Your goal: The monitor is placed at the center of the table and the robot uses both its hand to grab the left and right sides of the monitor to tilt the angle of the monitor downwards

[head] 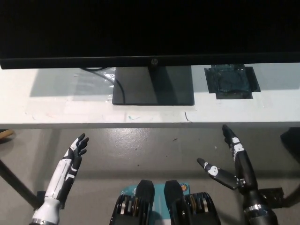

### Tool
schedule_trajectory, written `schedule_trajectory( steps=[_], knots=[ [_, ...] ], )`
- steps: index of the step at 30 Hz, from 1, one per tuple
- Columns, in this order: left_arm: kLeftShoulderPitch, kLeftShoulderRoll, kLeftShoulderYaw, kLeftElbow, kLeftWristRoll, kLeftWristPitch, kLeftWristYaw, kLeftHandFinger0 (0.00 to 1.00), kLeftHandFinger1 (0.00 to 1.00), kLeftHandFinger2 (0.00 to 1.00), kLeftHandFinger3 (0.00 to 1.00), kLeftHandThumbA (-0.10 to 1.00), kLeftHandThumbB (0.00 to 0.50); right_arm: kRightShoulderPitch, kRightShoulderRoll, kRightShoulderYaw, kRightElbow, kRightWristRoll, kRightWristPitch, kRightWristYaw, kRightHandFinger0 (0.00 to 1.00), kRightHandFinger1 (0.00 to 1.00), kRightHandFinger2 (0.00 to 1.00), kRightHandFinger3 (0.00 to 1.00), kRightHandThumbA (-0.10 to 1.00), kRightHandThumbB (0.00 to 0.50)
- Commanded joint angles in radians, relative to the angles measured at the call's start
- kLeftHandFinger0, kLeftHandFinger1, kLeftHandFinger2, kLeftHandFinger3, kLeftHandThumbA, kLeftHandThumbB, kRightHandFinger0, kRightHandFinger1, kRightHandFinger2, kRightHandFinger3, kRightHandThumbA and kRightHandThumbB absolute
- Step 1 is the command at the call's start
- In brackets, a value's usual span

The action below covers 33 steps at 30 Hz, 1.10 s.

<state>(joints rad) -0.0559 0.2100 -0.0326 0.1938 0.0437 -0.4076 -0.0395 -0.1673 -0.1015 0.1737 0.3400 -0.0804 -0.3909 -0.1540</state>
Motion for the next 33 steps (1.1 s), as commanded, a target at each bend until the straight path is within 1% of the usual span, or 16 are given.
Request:
schedule_trajectory(
  steps=[1,3,4,6,8,12,13,14,17,18,20,21,25,26,28,33],
  knots=[
    [0.077,0.055,-0.036,-0.214,-0.073,-0.055,-0.095,1.00,1.00,1.00,1.00,1.00,0.257,0.090,-0.066,0.045,-0.183,-0.041,-0.079,-0.059,1.00,1.00,1.00,1.00,0.97,0.410],
    [0.100,0.077,-0.052,-0.279,-0.098,-0.040,-0.123,1.00,1.00,1.00,1.00,1.00,0.271,0.114,-0.085,0.057,-0.225,-0.054,-0.079,-0.078,1.00,1.00,1.00,1.00,0.99,0.415],
    [0.121,0.106,-0.049,-0.369,-0.095,-0.022,-0.130,1.00,1.00,1.00,1.00,1.00,0.323,0.137,-0.109,0.070,-0.300,-0.098,-0.079,-0.128,1.00,1.00,1.00,1.00,1.00,0.419],
    [0.126,0.111,-0.049,-0.385,-0.096,-0.014,-0.131,1.00,1.00,1.00,1.00,1.00,0.328,0.139,-0.119,0.081,-0.310,-0.104,-0.079,-0.145,1.00,1.00,1.00,1.00,1.00,0.420],
    [0.155,0.161,-0.007,-0.551,-0.090,-0.014,-0.121,1.00,1.00,1.00,1.00,1.00,0.300,0.175,-0.156,0.064,-0.441,-0.118,-0.079,-0.175,1.00,1.00,1.00,1.00,1.00,0.383],
    [0.158,0.188,0.031,-0.617,-0.141,0.003,-0.110,1.00,1.00,1.00,1.00,1.00,0.318,0.176,-0.173,0.052,-0.495,-0.133,-0.079,-0.216,1.00,1.00,1.00,1.00,1.00,0.400],
    [0.146,0.191,0.116,-0.699,-0.116,0.050,-0.051,1.00,1.00,1.00,1.00,1.00,0.391,0.156,-0.198,0.014,-0.549,-0.149,-0.079,-0.247,1.00,1.00,1.00,1.00,1.00,0.377],
    [0.133,0.198,0.146,-0.698,-0.135,0.039,-0.034,1.00,1.00,1.00,1.00,1.00,0.330,0.140,-0.209,-0.003,-0.556,-0.154,-0.079,-0.268,1.00,1.00,1.00,1.00,1.00,0.362],
    [0.128,0.190,0.169,-0.700,-0.148,0.042,-0.047,1.00,1.00,1.00,1.00,1.00,0.328,0.134,-0.222,0.002,-0.557,-0.161,-0.079,-0.293,1.00,1.00,1.00,1.00,1.00,0.360],
    [0.080,0.235,0.234,-0.652,-0.267,0.066,-0.028,1.00,1.00,1.00,1.00,1.00,0.350,0.097,-0.244,-0.062,-0.550,-0.154,-0.079,-0.307,1.00,1.00,1.00,1.00,1.00,0.396],
    [0.042,0.240,0.300,-0.632,-0.284,0.103,0.001,1.00,1.00,1.00,1.00,1.00,0.400,0.070,-0.263,-0.107,-0.543,-0.124,-0.079,-0.300,1.00,1.00,1.00,1.00,1.00,0.395],
    [0.035,0.246,0.314,-0.620,-0.293,0.102,-0.005,1.00,1.00,1.00,1.00,1.00,0.395,0.067,-0.266,-0.121,-0.543,-0.111,-0.079,-0.288,1.00,1.00,1.00,1.00,1.00,0.414],
    [0.026,0.235,0.339,-0.616,-0.301,0.111,-0.030,1.00,1.00,1.00,1.00,1.00,0.399,0.065,-0.264,-0.130,-0.542,-0.106,-0.079,-0.280,1.00,1.00,1.00,1.00,1.00,0.415],
    [-0.028,0.302,0.402,-0.535,-0.355,0.100,-0.039,1.00,1.00,1.00,1.00,1.00,0.442,0.023,-0.297,-0.188,-0.515,-0.039,-0.079,-0.219,1.00,1.00,1.00,1.00,1.00,0.465],
    [-0.060,0.334,0.437,-0.484,-0.359,0.084,-0.046,1.00,1.00,1.00,1.00,1.00,0.421,-0.006,-0.304,-0.218,-0.489,-0.004,-0.079,-0.197,1.00,1.00,1.00,1.00,1.00,0.468],
    [-0.097,0.387,0.490,-0.406,-0.368,0.110,-0.056,1.00,1.00,1.00,1.00,1.00,0.420,-0.053,-0.312,-0.263,-0.454,0.098,-0.034,-0.124,1.00,1.00,1.00,1.00,1.00,0.473]
  ],
)
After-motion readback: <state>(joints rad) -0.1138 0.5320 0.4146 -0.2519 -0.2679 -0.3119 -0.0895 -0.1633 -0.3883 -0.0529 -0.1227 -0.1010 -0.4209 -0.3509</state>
